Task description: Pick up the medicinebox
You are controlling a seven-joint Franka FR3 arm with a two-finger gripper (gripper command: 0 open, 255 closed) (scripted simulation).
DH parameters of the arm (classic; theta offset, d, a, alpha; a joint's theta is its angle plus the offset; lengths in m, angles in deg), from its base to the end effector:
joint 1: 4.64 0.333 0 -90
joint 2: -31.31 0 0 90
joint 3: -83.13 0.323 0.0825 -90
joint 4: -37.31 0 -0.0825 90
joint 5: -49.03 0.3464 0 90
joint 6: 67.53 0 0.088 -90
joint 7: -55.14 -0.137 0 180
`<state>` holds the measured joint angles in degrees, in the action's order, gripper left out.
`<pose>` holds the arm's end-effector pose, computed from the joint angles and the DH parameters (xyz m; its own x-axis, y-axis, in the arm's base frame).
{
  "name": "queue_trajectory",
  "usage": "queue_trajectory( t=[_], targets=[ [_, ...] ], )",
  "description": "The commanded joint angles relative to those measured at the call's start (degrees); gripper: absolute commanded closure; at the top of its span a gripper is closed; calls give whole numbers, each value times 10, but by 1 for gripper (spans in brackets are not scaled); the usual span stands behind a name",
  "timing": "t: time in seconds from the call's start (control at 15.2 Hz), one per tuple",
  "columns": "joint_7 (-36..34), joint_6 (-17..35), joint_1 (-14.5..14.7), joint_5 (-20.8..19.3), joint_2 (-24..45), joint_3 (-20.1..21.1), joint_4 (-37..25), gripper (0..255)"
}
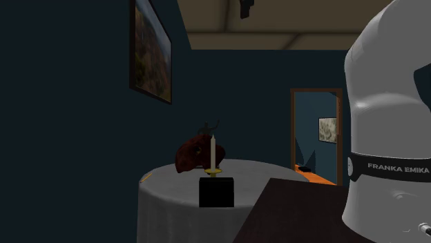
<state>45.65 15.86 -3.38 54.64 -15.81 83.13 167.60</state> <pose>0.2417 0.0196 0.6004 0.9913 -0.1312 -0.0117 -0.1317 -0.9866 -0.0965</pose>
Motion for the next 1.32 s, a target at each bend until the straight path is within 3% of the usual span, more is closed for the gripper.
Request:
queue_trajectory(
  t=[0.0,0.66,1.25],
  targets=[
    [0,0,0,0,0,0,0,0],
    [113,165,-14,-60,14,-67,156,0],
    [213,345,-29,-110,117,-141,233,0]
  ],
)
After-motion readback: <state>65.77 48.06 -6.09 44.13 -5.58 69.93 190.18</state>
